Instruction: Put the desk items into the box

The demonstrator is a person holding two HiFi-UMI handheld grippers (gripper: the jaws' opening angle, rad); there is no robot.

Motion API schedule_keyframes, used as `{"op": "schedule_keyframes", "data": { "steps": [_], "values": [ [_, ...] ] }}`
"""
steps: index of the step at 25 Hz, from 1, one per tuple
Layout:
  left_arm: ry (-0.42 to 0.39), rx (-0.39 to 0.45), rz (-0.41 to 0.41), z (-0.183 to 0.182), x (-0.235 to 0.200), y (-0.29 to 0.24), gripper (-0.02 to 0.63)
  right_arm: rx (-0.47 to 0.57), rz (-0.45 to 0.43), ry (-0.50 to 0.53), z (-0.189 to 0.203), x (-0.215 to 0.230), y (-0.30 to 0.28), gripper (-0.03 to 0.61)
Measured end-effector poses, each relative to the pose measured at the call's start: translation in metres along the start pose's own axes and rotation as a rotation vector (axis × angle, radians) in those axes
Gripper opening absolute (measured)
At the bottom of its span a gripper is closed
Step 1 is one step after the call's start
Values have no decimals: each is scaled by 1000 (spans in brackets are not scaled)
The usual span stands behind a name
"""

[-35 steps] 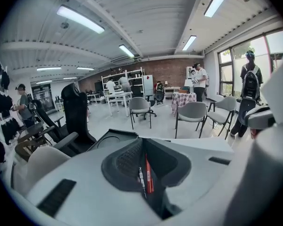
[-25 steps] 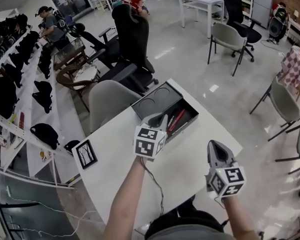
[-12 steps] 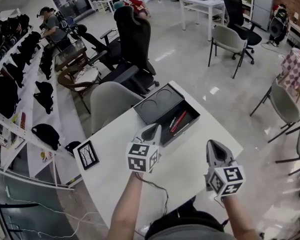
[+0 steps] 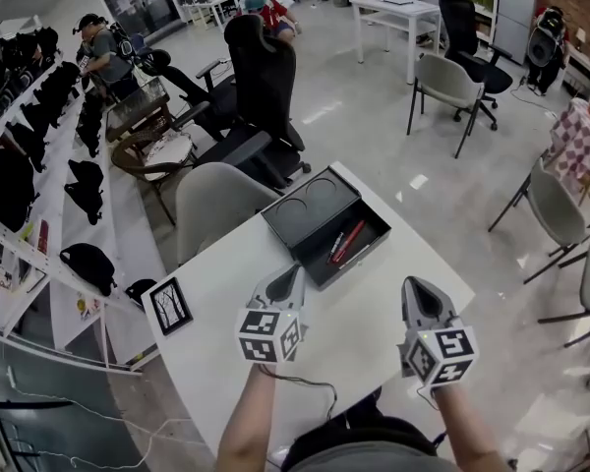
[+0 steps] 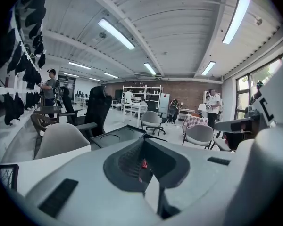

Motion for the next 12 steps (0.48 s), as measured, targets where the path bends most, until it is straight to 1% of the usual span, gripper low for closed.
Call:
{"op": "schedule_keyframes", "data": {
  "steps": [6,12],
  "values": [
    [20,4,-23,8,-1,7,8,-1,-20,1,-1,-4,-1,3],
    [31,12,-19,8,-2,8,8,-12,-28,4,0,-7,-3,3]
  ]
}}
Point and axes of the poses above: the fingertips, and each gripper's own axes: y backward along the fingers, x to its right, z out of its underside, the point moved 2 cm from there along y, backward along the fingers, and after that the axes turned 1 degree about z, right-handed, at the moved point
